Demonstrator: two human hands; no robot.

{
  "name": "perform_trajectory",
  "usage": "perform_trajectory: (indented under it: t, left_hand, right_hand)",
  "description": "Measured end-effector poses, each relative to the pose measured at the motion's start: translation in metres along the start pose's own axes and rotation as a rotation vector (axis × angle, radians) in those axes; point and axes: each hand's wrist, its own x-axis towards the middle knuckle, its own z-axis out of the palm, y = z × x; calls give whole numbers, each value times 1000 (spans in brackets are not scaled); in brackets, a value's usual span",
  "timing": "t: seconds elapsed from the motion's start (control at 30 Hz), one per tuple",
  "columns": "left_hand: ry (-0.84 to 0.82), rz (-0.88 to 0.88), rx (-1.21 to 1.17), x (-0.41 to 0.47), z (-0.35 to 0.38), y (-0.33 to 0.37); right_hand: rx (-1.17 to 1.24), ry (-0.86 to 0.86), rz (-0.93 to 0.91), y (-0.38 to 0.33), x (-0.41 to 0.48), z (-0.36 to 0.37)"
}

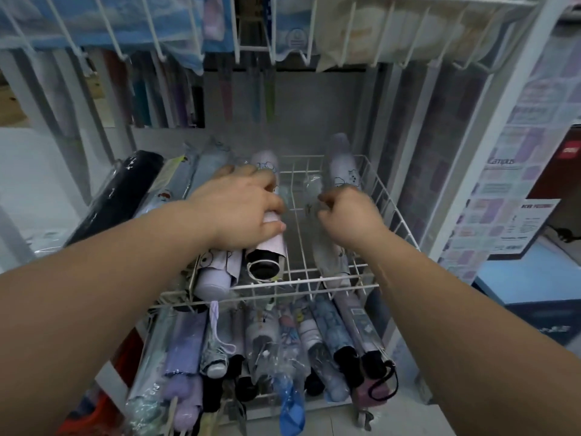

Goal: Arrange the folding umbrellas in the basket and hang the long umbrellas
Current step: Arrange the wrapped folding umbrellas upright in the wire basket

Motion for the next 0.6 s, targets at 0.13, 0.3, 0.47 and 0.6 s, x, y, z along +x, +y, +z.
perform_trajectory:
  t: [0.13,0.3,0.47,0.6]
  left_hand:
    - [-3,0,-182,-8,11,-13]
    - [1,-19,-267,-15,12,-26]
    - [63,-42,-434,-28,26,-37]
    - [90,-58,-482,-31,32,-40]
  right_hand:
    - [-215,-208,35,4,4,12]
    - [-363,-171,40,-4,13,24]
    - [-317,-258,121,-22,16,31]
    - [-232,-242,107,-22,14,24]
